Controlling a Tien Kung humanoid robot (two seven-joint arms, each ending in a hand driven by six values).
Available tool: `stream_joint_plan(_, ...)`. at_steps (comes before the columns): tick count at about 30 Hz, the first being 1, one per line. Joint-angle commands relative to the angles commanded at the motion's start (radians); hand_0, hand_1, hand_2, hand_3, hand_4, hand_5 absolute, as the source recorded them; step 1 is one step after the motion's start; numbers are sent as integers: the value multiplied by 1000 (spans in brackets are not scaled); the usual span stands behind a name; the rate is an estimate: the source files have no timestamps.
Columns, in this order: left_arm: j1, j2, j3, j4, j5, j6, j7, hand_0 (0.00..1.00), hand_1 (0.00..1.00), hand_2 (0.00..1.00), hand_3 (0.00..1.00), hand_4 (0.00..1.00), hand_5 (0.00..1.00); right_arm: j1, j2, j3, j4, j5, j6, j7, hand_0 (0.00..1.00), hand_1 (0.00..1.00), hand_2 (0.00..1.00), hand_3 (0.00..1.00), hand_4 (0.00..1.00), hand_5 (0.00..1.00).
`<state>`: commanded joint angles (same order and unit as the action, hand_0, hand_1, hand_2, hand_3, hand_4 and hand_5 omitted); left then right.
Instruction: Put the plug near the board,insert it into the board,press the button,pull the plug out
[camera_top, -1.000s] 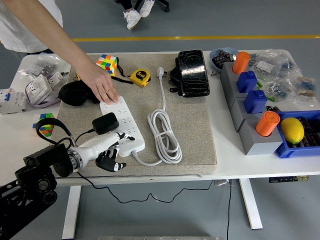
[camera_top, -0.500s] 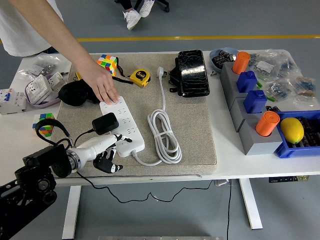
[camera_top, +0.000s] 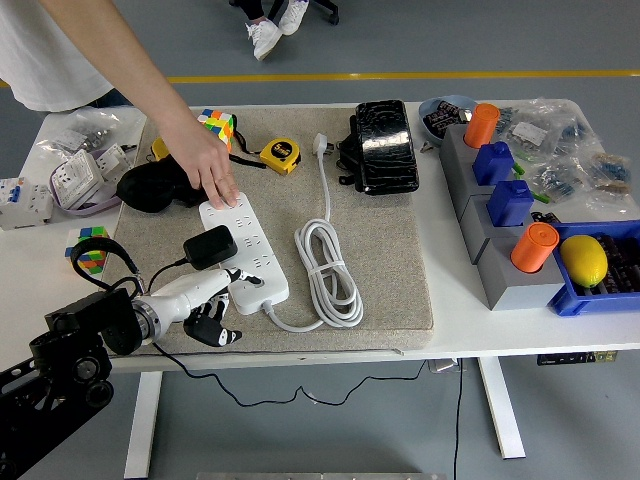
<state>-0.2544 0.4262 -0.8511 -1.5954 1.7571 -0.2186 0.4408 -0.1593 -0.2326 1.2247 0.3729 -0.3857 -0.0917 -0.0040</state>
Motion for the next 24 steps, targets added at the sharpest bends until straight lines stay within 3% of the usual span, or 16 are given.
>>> stream_joint_plan(4, 5, 3, -15, -16, -12, 11, -21, 54, 105, 176, 853, 801, 2, -1, 1, 1, 0, -1, -1, 1, 561, 655, 638, 540, 915, 452)
stream_joint_plan(7, 7, 6, -33, -26, -43, 38, -66, 54, 105, 176, 853, 801, 2, -2, 1, 1, 0, 0, -1, 1, 561, 655, 638, 540, 915, 452)
stream_joint_plan(8, 9, 7, -41, -29, -59, 63, -98, 54, 105, 176, 853, 801, 2, -3, 1, 0, 0, 0, -1, 1, 561, 655, 638, 540, 915, 452)
stream_joint_plan(9, 11, 7, -47, -30, -67, 87, -130, 86, 108, 236, 818, 605, 2, -3, 1, 0, 0, 0, -1, 1, 561, 655, 638, 541, 915, 451)
stream_joint_plan(14, 15, -1, -66, -10, -95, 197, -284, 86, 108, 236, 818, 605, 2, -1, 2, -1, -1, 0, 0, 1, 561, 655, 638, 541, 915, 451)
stream_joint_plan(15, 16, -4, -67, 0, -104, 221, -312, 219, 284, 448, 616, 828, 271, 0, 2, -1, -1, 0, 0, 1, 559, 654, 637, 540, 915, 451)
stream_joint_plan(20, 20, -28, -70, 60, -189, 322, -435, 219, 284, 448, 616, 828, 271, 0, 3, -3, -2, 2, -1, 1, 559, 654, 637, 540, 915, 451)
stream_joint_plan(21, 21, -34, -72, 71, -203, 344, -458, 343, 469, 528, 559, 856, 325, 0, 4, -4, -3, 3, 0, 1, 560, 654, 637, 539, 915, 451)
stream_joint_plan(24, 18, -53, -80, 95, -223, 383, -482, 343, 469, 528, 559, 856, 325, 0, 4, -4, -2, 3, -1, 2, 560, 654, 637, 539, 915, 451)
